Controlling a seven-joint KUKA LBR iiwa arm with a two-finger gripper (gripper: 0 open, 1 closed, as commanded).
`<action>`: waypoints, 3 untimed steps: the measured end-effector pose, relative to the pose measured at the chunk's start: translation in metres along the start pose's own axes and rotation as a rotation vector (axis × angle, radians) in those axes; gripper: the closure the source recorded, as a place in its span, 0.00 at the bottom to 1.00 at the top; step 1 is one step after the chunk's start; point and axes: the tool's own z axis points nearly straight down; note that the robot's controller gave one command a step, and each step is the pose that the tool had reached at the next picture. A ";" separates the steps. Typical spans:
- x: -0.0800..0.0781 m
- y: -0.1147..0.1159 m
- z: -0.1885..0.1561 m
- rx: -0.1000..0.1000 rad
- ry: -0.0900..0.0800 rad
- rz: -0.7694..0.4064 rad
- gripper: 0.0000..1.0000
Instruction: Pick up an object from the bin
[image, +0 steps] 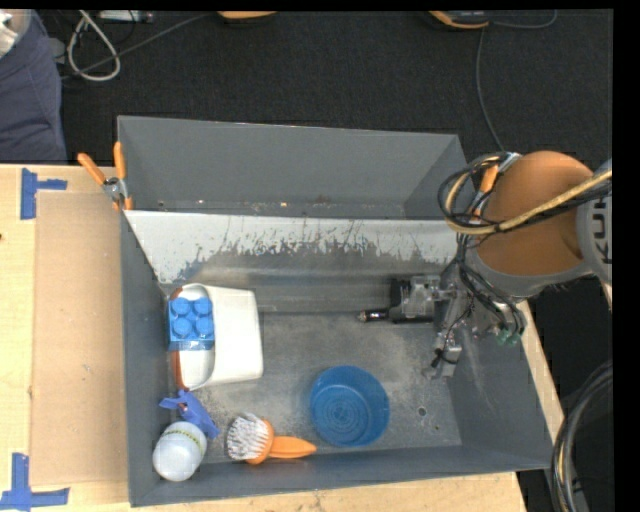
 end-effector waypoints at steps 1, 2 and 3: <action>0.000 0.000 0.000 0.000 0.000 0.000 0.00; -0.004 0.015 0.018 0.003 -0.009 0.013 0.00; -0.003 0.028 0.032 0.002 -0.006 0.005 0.00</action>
Offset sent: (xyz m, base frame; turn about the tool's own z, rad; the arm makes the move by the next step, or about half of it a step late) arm 0.0041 0.0544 -0.0595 -0.0010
